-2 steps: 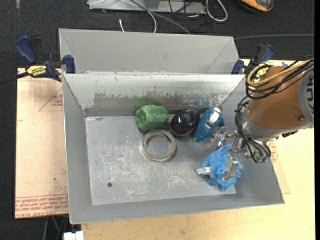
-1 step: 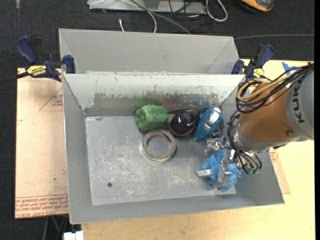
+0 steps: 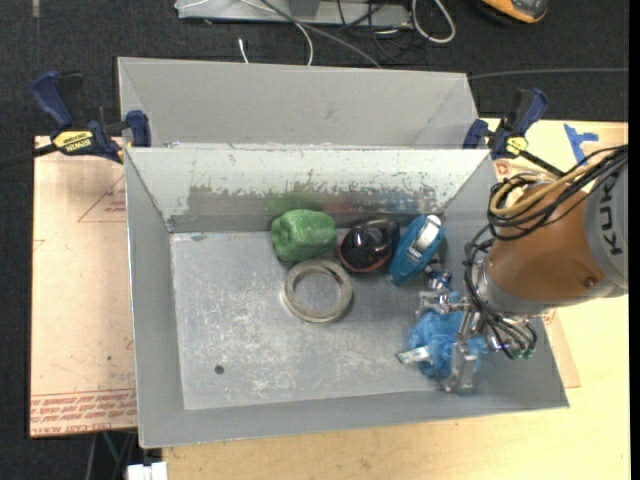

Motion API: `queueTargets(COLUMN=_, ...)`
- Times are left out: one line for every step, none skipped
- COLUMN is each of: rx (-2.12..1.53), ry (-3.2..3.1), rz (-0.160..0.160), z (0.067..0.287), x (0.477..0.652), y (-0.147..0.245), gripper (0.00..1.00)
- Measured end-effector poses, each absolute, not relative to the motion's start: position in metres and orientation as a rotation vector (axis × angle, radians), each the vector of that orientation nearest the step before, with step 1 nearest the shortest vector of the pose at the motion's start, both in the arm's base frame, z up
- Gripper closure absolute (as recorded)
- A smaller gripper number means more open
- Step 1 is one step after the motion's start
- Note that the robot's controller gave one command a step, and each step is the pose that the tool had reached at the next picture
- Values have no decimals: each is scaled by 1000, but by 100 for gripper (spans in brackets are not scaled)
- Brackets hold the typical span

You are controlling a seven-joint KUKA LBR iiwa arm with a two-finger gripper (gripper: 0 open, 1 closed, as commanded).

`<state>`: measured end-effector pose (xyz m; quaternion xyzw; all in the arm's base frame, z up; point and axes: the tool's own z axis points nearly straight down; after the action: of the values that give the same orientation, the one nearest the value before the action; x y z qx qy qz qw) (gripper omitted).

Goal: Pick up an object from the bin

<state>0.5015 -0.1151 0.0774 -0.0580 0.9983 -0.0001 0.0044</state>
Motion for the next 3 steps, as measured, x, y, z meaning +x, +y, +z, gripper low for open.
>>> queueTargets(rx=69, ry=3140, rz=4, z=70, x=521, y=-100, gripper=0)
queueTargets(rx=-178, ry=3135, rz=2, z=245, x=503, y=-117, gripper=100)
queueTargets(rx=-191, ry=3121, rz=-5, z=262, x=502, y=-120, gripper=100)
